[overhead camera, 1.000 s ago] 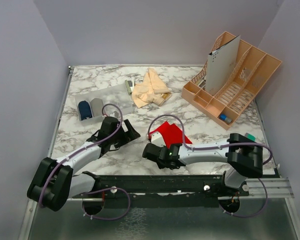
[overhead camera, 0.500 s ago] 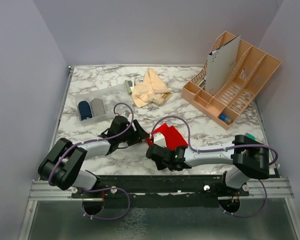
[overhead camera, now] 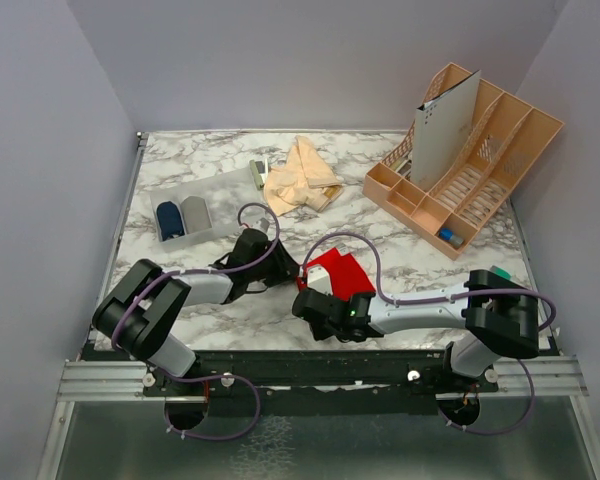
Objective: Roll the underwear
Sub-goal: Fold the underwear at the center of the board.
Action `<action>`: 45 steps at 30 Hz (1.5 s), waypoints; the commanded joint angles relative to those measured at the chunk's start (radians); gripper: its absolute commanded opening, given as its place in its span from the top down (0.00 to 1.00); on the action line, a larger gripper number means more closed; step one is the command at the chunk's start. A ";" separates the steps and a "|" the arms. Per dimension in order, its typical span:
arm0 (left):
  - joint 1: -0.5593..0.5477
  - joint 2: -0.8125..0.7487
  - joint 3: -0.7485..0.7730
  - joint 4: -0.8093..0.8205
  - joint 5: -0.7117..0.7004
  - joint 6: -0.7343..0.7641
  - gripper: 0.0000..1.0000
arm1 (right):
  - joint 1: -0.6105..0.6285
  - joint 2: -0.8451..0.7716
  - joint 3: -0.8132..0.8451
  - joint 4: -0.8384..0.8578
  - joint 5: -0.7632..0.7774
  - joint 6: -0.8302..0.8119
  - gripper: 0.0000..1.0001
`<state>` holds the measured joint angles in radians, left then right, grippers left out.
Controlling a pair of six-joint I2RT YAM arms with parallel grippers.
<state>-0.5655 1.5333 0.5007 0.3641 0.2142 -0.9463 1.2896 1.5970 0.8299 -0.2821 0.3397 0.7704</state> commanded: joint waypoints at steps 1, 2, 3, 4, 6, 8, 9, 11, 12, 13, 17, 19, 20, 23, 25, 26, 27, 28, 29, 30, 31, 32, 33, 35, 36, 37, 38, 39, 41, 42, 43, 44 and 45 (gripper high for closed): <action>0.000 0.025 -0.023 -0.173 -0.159 0.053 0.55 | 0.010 0.002 -0.034 0.001 -0.033 0.021 1.00; -0.001 0.026 -0.018 -0.173 -0.162 0.057 0.55 | 0.010 0.001 -0.036 0.004 -0.034 0.021 1.00; -0.002 0.031 -0.012 -0.173 -0.163 0.061 0.55 | 0.010 0.001 -0.037 0.007 -0.036 0.022 1.00; -0.002 0.039 -0.005 -0.177 -0.164 0.067 0.55 | 0.010 0.000 -0.038 0.009 -0.037 0.021 1.00; -0.002 0.054 0.007 -0.191 -0.178 0.079 0.57 | 0.010 0.000 -0.037 0.009 -0.036 0.020 1.00; -0.003 0.063 0.012 -0.194 -0.181 0.090 0.61 | 0.010 -0.003 -0.038 0.010 -0.036 0.020 1.00; -0.003 0.066 0.014 -0.194 -0.184 0.093 0.64 | 0.010 -0.004 -0.040 0.012 -0.036 0.021 1.00; -0.003 0.073 0.019 -0.194 -0.185 0.102 0.67 | 0.010 -0.005 -0.041 0.016 -0.039 0.021 1.00; -0.007 0.075 0.023 -0.195 -0.184 0.109 0.68 | 0.010 -0.006 -0.041 0.018 -0.040 0.021 1.00; -0.009 0.080 0.027 -0.195 -0.182 0.115 0.68 | 0.010 -0.006 -0.042 0.019 -0.041 0.021 1.00; -0.024 0.093 0.040 -0.195 -0.177 0.135 0.73 | 0.010 -0.008 -0.043 0.019 -0.039 0.020 1.00; -0.026 0.101 0.044 -0.195 -0.174 0.140 0.78 | 0.010 -0.008 -0.044 0.021 -0.038 0.020 1.00; -0.028 0.105 0.045 -0.195 -0.173 0.144 0.82 | 0.010 -0.010 -0.044 0.022 -0.040 0.020 1.00; -0.028 0.107 0.050 -0.194 -0.166 0.150 0.92 | 0.010 -0.011 -0.044 0.028 -0.043 0.013 1.00; -0.028 0.104 0.055 -0.192 -0.163 0.154 0.98 | 0.010 -0.009 -0.043 0.034 -0.051 0.005 1.00; -0.028 0.102 0.057 -0.193 -0.161 0.156 1.00 | 0.010 -0.007 -0.043 0.036 -0.055 0.000 1.00; -0.028 0.097 0.060 -0.195 -0.158 0.157 1.00 | 0.010 -0.006 -0.041 0.035 -0.057 -0.002 1.00; -0.028 0.095 0.064 -0.201 -0.156 0.158 1.00 | 0.010 -0.008 -0.040 0.036 -0.060 -0.004 1.00; -0.028 0.085 0.067 -0.211 -0.157 0.159 1.00 | 0.010 -0.010 -0.042 0.040 -0.063 -0.009 1.00; -0.028 0.075 0.072 -0.226 -0.155 0.161 1.00 | 0.010 -0.018 -0.045 0.048 -0.067 -0.016 1.00; -0.028 0.062 0.078 -0.241 -0.157 0.161 1.00 | 0.010 -0.025 -0.048 0.055 -0.073 -0.024 1.00; -0.027 0.048 0.082 -0.264 -0.163 0.161 1.00 | 0.010 -0.033 -0.052 0.065 -0.083 -0.036 1.00; -0.028 0.030 0.086 -0.289 -0.171 0.161 1.00 | 0.010 -0.041 -0.057 0.080 -0.095 -0.051 1.00; -0.027 -0.013 0.090 -0.343 -0.201 0.157 1.00 | 0.010 -0.056 -0.064 0.107 -0.127 -0.078 1.00; -0.027 -0.037 0.091 -0.360 -0.206 0.153 1.00 | 0.010 -0.063 -0.066 0.121 -0.146 -0.091 1.00; -0.026 -0.059 0.091 -0.404 -0.230 0.148 1.00 | 0.010 -0.069 -0.068 0.137 -0.166 -0.104 1.00; -0.027 -0.082 0.091 -0.439 -0.248 0.141 1.00 | 0.010 -0.076 -0.069 0.156 -0.187 -0.114 1.00; -0.027 -0.104 0.092 -0.472 -0.264 0.137 1.00 | 0.010 -0.079 -0.070 0.177 -0.215 -0.125 1.00; -0.025 -0.146 0.094 -0.539 -0.294 0.128 1.00 | 0.010 -0.080 -0.063 0.216 -0.269 -0.147 1.00; -0.025 -0.167 0.094 -0.576 -0.311 0.123 1.00 | 0.010 -0.076 -0.059 0.231 -0.292 -0.153 1.00; -0.025 -0.187 0.092 -0.606 -0.326 0.119 1.00 | 0.010 -0.069 -0.051 0.241 -0.313 -0.156 1.00; -0.025 -0.209 0.090 -0.635 -0.341 0.116 1.00 | 0.010 -0.065 -0.045 0.254 -0.329 -0.158 1.00; -0.025 -0.230 0.091 -0.669 -0.357 0.116 1.00 | 0.010 -0.059 -0.042 0.266 -0.332 -0.158 1.00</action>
<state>-0.5911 1.3884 0.5980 -0.1005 -0.0257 -0.8219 1.2903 1.5406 0.7704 -0.1047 0.1184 0.6521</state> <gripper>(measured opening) 0.024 0.045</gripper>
